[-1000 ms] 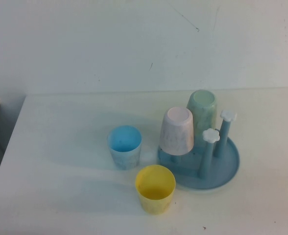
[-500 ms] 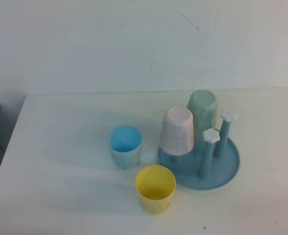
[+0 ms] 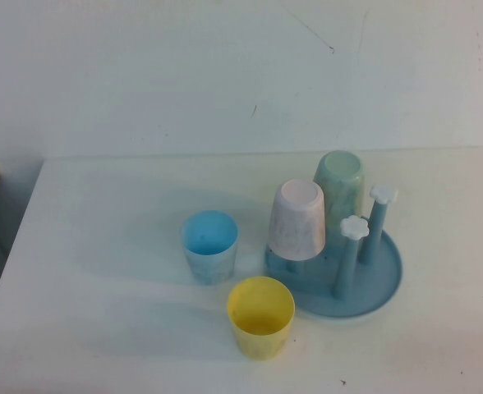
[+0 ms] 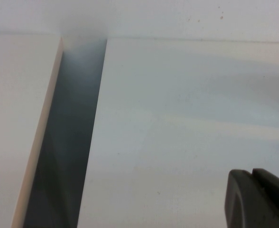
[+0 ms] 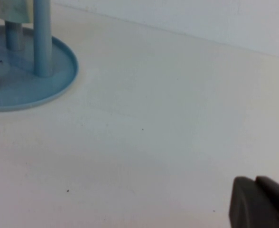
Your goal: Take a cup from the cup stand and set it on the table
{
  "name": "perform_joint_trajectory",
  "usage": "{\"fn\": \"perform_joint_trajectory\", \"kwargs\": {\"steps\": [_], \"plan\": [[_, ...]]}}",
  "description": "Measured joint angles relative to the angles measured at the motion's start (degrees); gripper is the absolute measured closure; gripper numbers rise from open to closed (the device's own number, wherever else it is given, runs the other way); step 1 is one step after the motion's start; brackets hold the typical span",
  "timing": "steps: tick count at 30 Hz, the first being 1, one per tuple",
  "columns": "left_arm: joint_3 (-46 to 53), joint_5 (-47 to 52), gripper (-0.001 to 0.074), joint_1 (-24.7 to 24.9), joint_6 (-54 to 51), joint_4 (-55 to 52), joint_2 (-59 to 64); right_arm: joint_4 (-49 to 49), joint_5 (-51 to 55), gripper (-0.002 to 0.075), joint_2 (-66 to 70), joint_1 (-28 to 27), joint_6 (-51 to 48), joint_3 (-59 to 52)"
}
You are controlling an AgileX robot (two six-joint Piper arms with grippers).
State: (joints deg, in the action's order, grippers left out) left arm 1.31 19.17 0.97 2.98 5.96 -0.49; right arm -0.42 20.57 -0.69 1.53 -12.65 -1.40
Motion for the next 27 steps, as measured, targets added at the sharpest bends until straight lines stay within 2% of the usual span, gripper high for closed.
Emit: {"fn": "perform_joint_trajectory", "kwargs": {"steps": [27], "plan": [[0.0, 0.0, 0.0737, 0.0, 0.0, 0.0, 0.0, -1.93, 0.21, 0.0728, 0.0, -0.05, 1.54, 0.0]]}}
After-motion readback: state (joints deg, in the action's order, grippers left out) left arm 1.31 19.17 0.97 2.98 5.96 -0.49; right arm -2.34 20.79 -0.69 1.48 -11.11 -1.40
